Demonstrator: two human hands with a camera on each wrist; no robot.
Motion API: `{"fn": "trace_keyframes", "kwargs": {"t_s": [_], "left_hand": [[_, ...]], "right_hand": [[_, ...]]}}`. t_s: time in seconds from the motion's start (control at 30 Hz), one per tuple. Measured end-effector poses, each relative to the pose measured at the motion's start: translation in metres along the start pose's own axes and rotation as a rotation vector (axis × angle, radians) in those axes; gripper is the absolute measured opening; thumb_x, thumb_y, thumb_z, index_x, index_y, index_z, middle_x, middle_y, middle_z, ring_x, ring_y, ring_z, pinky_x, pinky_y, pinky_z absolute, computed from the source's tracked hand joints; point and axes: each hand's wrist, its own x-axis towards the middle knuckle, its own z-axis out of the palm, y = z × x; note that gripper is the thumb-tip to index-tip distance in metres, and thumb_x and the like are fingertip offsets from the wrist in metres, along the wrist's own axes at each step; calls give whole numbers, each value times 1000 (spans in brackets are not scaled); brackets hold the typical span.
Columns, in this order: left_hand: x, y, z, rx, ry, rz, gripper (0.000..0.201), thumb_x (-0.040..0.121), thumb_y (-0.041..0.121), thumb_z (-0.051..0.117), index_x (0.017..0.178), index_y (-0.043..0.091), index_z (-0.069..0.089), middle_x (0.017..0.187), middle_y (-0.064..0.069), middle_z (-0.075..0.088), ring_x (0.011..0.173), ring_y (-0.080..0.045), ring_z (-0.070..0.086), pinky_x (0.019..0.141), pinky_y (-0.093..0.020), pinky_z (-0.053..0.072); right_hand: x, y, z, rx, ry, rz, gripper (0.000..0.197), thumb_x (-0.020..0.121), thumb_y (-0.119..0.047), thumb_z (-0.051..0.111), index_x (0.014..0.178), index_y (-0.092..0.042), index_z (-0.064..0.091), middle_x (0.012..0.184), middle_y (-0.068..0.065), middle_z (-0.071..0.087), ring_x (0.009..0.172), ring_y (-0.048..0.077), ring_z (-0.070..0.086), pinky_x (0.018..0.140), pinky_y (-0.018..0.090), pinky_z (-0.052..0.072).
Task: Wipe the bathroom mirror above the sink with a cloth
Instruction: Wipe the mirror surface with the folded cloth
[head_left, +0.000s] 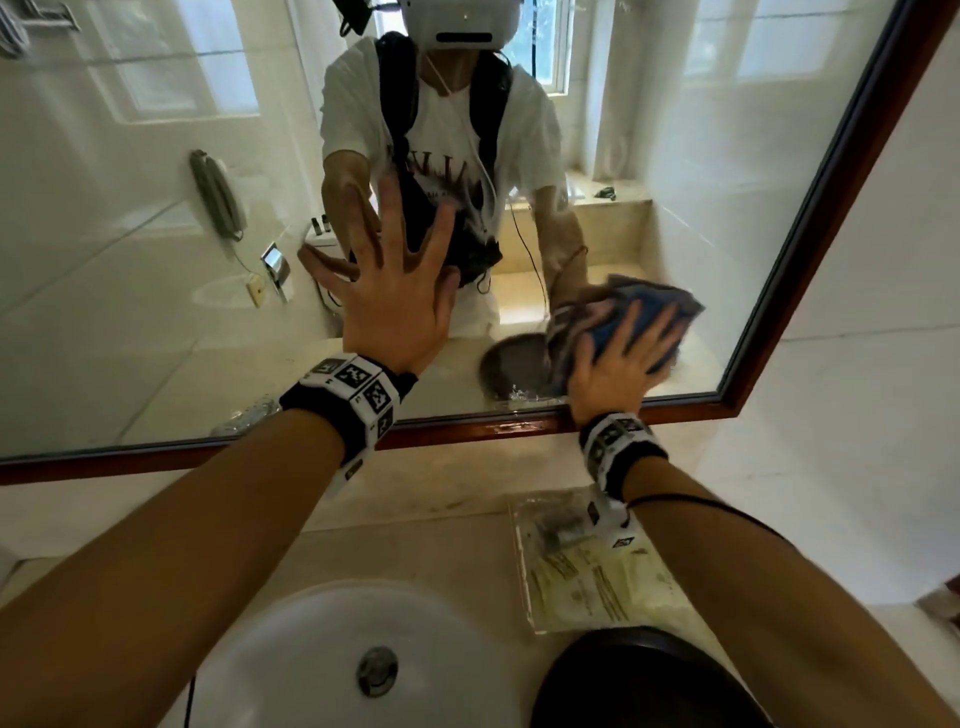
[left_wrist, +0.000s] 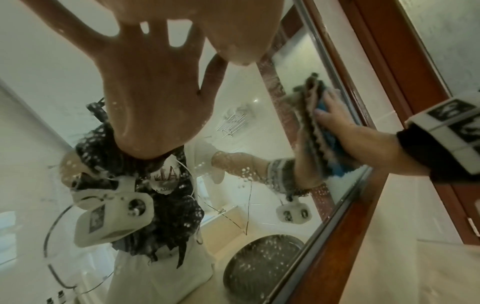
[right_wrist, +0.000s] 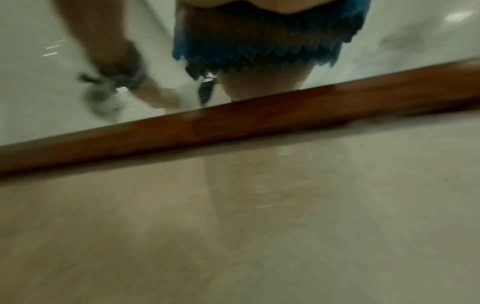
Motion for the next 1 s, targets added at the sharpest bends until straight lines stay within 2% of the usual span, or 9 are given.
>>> {"fn": "trace_keyframes", "kwargs": {"t_s": [0.07, 0.13, 0.3, 0.47, 0.57, 0.7, 0.8, 0.93, 1.0], "left_hand": [[0, 1, 1, 7, -4, -7, 61, 102, 53, 24, 156, 35, 1, 161, -24, 5, 146, -51, 6, 96, -84, 15], [-1, 2, 1, 12, -3, -12, 61, 102, 53, 24, 156, 35, 0, 161, -24, 6, 145, -52, 7, 96, -84, 15], [-2, -2, 2, -8, 30, 8, 59, 102, 52, 28, 156, 35, 11, 160, -24, 13, 145, -50, 12, 99, -82, 15], [-10, -19, 5, 5, 27, 127, 55, 102, 51, 26, 155, 37, 16, 160, -22, 15, 145, -51, 13, 99, -81, 16], [-9, -18, 3, -6, 5, 112, 54, 102, 53, 20, 154, 40, 14, 161, -20, 14, 145, -50, 12, 98, -82, 15], [-11, -17, 3, -23, -16, 104, 55, 101, 53, 17, 154, 41, 10, 162, -18, 12, 146, -50, 9, 97, -82, 15], [-12, -18, 3, -11, -16, 98, 55, 102, 53, 19, 154, 41, 10, 162, -18, 13, 145, -50, 10, 97, -83, 14], [-13, -18, 4, -11, -21, 94, 55, 102, 54, 19, 154, 41, 8, 162, -18, 11, 146, -50, 9, 99, -83, 12], [-12, -19, 4, -11, -23, 95, 55, 102, 55, 19, 154, 41, 8, 162, -18, 11, 146, -49, 9, 100, -82, 12]], "right_hand": [[14, 25, -6, -5, 48, 125, 66, 101, -52, 23, 151, -9, 22, 153, 32, 23, 142, 49, 21, 112, 59, 23], [18, 33, -9, -9, 43, 109, 66, 101, -50, 23, 150, -6, 23, 153, 32, 23, 142, 48, 21, 112, 57, 23], [7, 7, -3, 36, 50, 154, 65, 101, -47, 17, 150, -4, 18, 153, 33, 21, 142, 50, 19, 113, 59, 22], [-44, -38, 13, 64, -34, -21, 68, 99, -52, 20, 150, -7, 15, 151, 37, 21, 140, 51, 13, 114, 62, 12], [-77, -78, 24, 105, -112, -79, 67, 99, -53, 24, 149, -9, 19, 150, 37, 23, 139, 52, 13, 111, 66, 12], [-119, -113, 35, 107, -216, -262, 65, 93, -52, 37, 145, -15, 27, 150, 32, 27, 137, 50, 18, 108, 66, 11], [-124, -115, 36, 89, -240, -289, 64, 93, -54, 39, 145, -19, 29, 152, 25, 21, 138, 49, 18, 109, 67, 10], [-116, -89, 30, 32, -274, -387, 64, 93, -54, 41, 147, -22, 27, 154, 17, 17, 141, 43, 17, 110, 66, 9], [-112, -72, 27, -3, -294, -385, 65, 94, -54, 40, 148, -21, 25, 155, 19, 20, 141, 43, 17, 110, 66, 11]]}}
